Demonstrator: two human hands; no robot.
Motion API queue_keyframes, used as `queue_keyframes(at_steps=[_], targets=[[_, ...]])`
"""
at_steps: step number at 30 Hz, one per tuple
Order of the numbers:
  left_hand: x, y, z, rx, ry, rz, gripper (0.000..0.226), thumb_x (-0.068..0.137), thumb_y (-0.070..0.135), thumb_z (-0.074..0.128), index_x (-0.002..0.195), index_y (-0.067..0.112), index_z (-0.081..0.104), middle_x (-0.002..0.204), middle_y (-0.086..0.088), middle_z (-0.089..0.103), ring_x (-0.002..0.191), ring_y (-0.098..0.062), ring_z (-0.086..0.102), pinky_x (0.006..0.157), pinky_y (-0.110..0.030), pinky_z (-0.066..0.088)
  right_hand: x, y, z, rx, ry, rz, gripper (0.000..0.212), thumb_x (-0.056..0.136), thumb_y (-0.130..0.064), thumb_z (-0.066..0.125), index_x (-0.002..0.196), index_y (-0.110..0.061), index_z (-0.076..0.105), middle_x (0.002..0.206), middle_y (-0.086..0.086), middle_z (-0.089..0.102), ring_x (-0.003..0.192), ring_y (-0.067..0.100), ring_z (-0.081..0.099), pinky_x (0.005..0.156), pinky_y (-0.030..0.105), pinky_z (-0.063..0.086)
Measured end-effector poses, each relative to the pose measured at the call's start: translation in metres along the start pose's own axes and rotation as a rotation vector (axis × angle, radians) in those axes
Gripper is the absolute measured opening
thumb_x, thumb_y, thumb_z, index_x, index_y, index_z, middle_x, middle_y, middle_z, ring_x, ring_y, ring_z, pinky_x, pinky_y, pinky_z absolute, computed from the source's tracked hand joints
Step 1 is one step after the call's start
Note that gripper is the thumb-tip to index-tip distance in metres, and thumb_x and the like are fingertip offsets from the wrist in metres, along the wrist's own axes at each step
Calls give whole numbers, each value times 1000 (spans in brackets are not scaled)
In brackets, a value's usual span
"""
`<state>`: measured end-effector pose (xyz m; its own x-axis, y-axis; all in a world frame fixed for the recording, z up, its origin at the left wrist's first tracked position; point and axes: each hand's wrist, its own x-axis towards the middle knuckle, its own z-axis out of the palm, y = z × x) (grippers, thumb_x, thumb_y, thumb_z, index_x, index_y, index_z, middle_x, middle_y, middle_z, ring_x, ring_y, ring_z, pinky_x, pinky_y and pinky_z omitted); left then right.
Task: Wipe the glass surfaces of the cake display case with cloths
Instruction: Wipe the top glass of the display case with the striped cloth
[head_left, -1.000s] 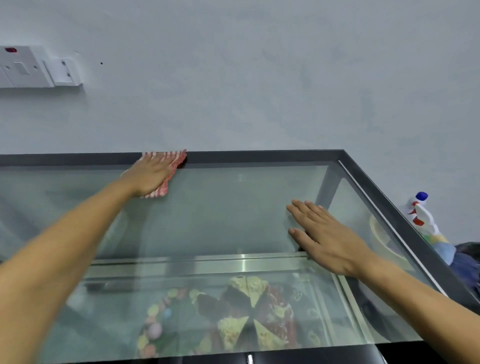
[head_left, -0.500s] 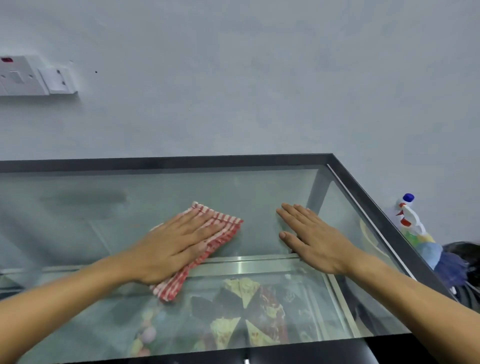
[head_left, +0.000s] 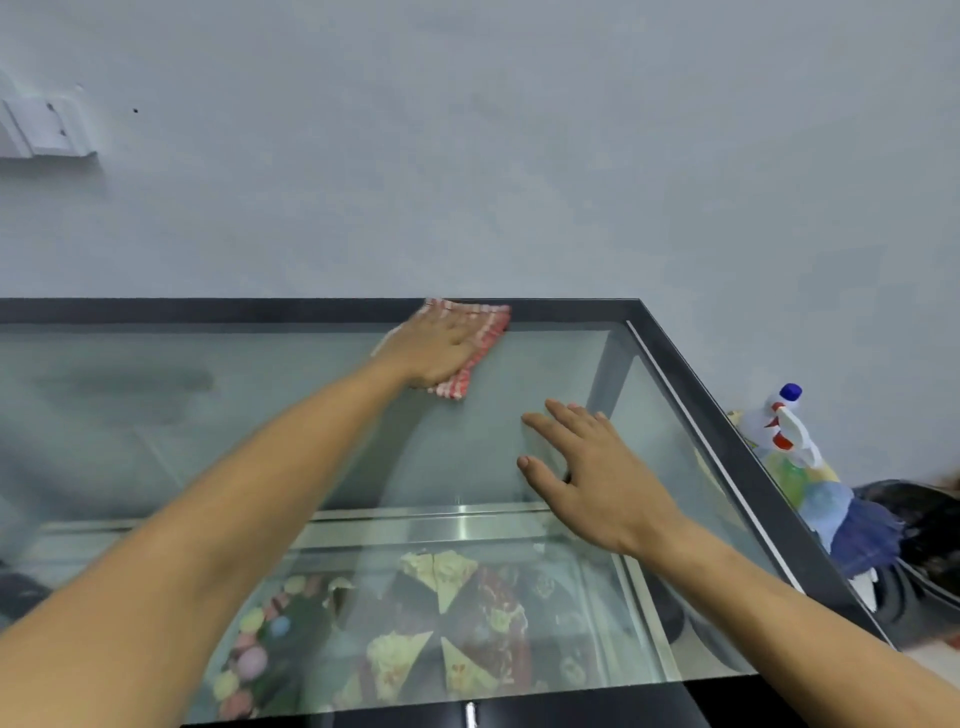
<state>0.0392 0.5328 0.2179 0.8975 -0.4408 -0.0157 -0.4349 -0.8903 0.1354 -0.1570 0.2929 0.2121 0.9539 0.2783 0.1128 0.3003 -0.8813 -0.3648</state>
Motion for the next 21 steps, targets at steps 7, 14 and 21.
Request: queue_keyframes(at_steps=[7,14,21], targets=[[-122,45,15,-57,-66,335,79,92,82,-4,162,48,8,171,20,-3,158,-4,-13,129,-33,-11,-51,44,-36,-182,92,-29,51,101,-57,36,138,-28,57,146,-9,54,136,13,45,121,34,27],[17,-2,-3,48,-2,-110,61,109,55,13,166,36,2,174,-4,-1,161,-26,-5,130,-41,-6,-57,74,-46,-162,-204,-5,66,105,-63,18,164,-39,3,170,-18,-9,158,8,-14,129,35,-9],[37,147,18,51,-56,441,71,101,69,2,165,39,4,173,11,4,160,-9,0,131,-41,-3,-74,104,-76,-31,-117,-141,57,104,-53,44,158,-36,37,164,-22,32,152,-8,17,130,30,7]])
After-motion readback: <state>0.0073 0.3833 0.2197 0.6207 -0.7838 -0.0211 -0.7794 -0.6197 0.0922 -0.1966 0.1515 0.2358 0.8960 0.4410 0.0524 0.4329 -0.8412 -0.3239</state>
